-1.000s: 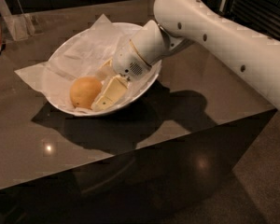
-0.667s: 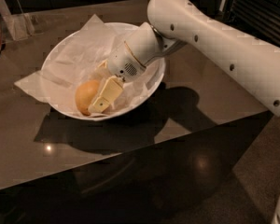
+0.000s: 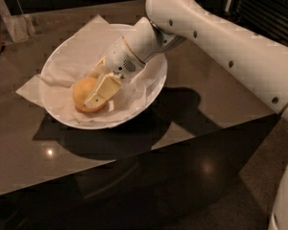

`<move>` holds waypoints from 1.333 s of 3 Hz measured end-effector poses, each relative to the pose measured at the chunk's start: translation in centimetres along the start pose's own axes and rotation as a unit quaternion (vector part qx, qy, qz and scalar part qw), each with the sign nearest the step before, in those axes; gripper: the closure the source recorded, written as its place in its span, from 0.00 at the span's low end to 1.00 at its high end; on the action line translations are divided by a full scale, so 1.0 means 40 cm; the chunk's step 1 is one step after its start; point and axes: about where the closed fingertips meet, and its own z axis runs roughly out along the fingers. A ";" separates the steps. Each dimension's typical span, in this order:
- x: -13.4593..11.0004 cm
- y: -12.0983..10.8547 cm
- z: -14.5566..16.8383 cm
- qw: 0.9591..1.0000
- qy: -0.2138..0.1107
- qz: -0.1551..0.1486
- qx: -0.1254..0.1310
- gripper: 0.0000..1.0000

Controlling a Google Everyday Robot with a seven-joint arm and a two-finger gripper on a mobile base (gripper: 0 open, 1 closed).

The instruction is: Pick orange from white bowl

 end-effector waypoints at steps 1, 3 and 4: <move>-0.001 0.003 -0.001 1.000 0.003 -0.002 0.009 0.64; 0.020 0.021 -0.006 1.000 0.019 0.005 0.020 1.00; 0.022 0.027 -0.018 0.999 0.030 -0.003 0.027 1.00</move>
Offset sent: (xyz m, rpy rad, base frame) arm -0.0077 -0.0127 -0.0069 -0.0398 -0.0139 -0.0505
